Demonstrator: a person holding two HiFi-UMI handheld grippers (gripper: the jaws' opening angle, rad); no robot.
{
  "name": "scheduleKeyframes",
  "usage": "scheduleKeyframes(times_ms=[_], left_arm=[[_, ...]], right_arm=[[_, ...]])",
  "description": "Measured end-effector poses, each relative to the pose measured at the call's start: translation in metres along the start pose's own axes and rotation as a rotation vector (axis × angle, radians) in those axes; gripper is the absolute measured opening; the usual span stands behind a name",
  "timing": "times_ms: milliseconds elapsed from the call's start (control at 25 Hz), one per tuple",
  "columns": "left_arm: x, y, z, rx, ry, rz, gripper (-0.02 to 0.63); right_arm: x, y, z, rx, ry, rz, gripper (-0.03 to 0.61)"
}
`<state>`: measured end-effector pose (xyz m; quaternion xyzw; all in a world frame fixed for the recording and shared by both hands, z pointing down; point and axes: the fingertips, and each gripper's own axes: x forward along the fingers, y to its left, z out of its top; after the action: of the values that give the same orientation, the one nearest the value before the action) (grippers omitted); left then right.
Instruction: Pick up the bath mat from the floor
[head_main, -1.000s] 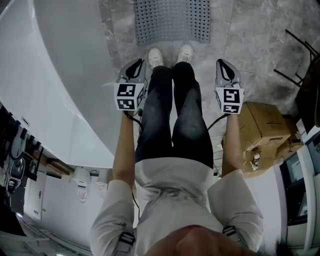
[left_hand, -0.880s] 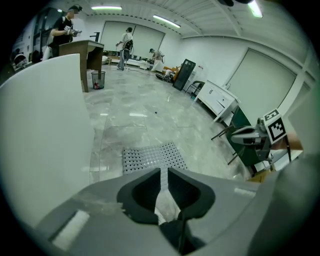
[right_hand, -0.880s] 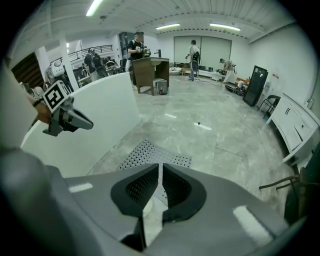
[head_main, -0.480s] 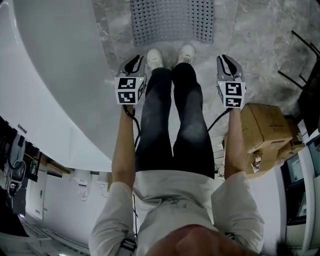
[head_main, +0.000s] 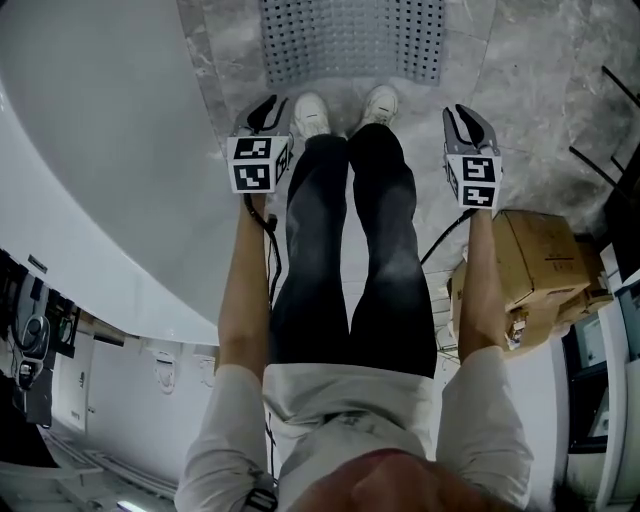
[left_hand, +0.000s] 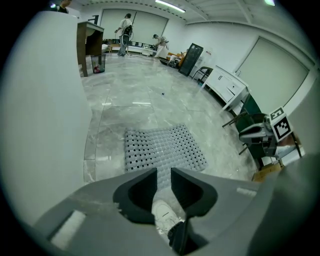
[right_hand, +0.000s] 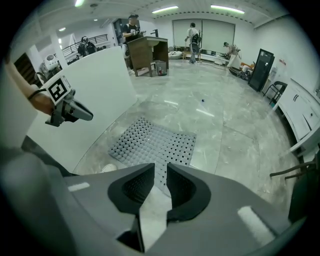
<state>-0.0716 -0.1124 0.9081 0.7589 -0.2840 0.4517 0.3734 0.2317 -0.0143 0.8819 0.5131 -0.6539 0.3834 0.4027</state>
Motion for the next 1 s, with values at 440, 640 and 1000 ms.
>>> scheduleKeyframes(times_ms=[440,640,1000], left_arm=[[0.055,0.031,-0.027,-0.016,0.032,0.024,0.129],[0.082,0.047,-0.039,-0.019,0.038,0.036,0.135],[0.117,0.071,-0.054,-0.015,0.062,0.055,0.153]], right_arm=[[0.060,-0.016,-0.038,0.023,0.038,-0.018,0.106],[0.093,-0.021,-0.052,0.036,0.052,-0.014,0.127],[0.136,-0.035,-0.075,0.029,0.089,-0.029,0.138]])
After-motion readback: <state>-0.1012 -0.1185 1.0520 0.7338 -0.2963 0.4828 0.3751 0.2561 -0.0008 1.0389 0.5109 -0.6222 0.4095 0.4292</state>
